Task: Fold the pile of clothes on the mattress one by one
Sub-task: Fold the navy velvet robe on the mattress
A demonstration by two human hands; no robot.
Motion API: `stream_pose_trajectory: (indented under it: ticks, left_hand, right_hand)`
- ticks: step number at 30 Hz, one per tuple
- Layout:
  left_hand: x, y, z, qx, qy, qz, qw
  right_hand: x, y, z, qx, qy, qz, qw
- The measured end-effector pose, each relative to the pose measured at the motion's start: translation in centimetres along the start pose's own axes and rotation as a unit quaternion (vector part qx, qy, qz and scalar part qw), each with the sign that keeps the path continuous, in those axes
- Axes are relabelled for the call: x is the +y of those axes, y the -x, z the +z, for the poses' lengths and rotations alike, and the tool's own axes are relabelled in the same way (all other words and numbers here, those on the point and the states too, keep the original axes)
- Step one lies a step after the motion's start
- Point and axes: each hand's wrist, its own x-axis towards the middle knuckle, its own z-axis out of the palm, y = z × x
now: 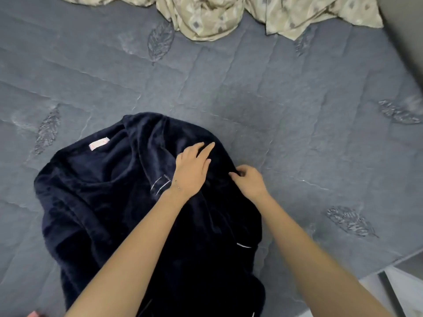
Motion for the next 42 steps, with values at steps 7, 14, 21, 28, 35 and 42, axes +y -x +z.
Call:
stream_pose_trajectory:
  ticks: [7, 14, 21, 28, 35, 42]
  left_hand:
    - [2.7, -4.3, 0.7, -0.019, 0.017, 0.024, 0.999]
    - [5.5, -6.2, -0.1, 0.083, 0.269, -0.021, 0.959]
    - [5.2, -6.5, 0.3, 0.115, 0.291, -0.029, 0.949]
    - [6.9, -7.6, -0.1, 0.020, 0.317, -0.043, 0.947]
    - [8.9, -11.2, -1.3, -0.018, 0.238, -0.026, 0.971]
    - [9.9, -12.1, -1.0, -0.206, 0.017, 0.045, 0.977]
  right_hand:
    - [-0.8, -1.2, -3.5, -0.030, -0.180, -0.022, 0.983]
    - [0.7, -1.8, -3.4, -0.209, -0.324, 0.123, 0.914]
    - [0.0, -3.2, -6.1, -0.174, -0.277, 0.107, 0.939]
    - [-2.6, -5.2, -11.0, 0.127, -0.034, -0.090, 0.987]
    - [-2.7, -4.4, -12.5, 0.090, 0.026, -0.264, 0.960]
    - [0.3, -4.0, -14.6, 0.021, -0.081, -0.063, 0.995]
